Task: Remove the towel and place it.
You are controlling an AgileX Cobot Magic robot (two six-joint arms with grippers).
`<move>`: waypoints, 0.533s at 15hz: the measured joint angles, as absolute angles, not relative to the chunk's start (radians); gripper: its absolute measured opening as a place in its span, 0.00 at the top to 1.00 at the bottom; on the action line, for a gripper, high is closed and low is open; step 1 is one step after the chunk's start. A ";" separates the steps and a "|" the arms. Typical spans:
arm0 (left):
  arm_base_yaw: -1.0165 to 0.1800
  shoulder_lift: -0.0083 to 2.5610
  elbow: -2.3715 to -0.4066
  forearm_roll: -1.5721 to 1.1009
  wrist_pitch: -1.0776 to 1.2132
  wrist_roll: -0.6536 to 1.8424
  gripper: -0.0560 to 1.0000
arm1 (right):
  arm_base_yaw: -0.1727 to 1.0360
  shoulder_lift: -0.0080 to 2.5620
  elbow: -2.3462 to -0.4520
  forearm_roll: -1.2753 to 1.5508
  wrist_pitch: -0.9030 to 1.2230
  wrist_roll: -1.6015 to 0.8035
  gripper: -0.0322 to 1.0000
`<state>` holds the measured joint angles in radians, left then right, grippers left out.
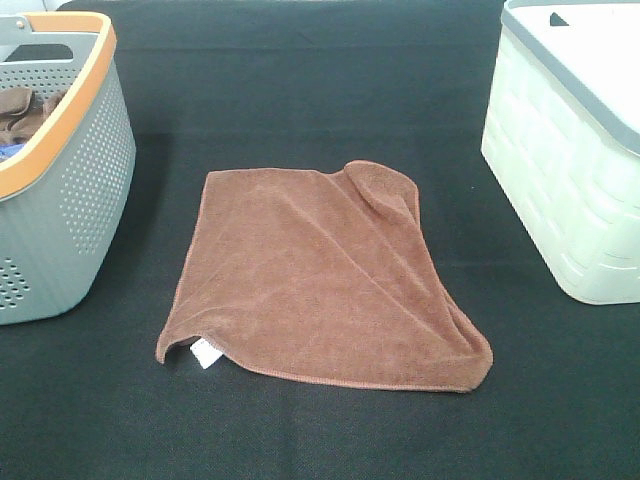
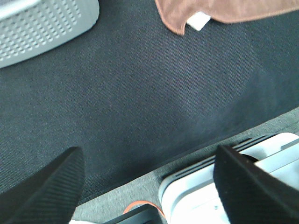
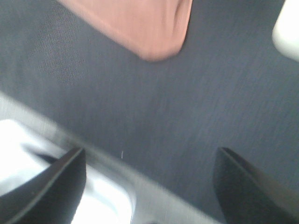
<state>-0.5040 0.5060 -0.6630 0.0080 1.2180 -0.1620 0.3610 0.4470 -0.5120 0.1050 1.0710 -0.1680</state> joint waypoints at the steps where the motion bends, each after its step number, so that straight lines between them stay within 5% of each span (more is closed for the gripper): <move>1: -0.504 0.425 -0.614 0.008 1.219 -0.142 0.25 | 0.361 0.377 -0.512 0.105 1.071 -0.168 0.27; 8: -0.504 0.155 -0.503 -0.009 1.057 0.005 0.25 | 0.361 0.213 -0.508 0.049 1.070 -0.101 0.27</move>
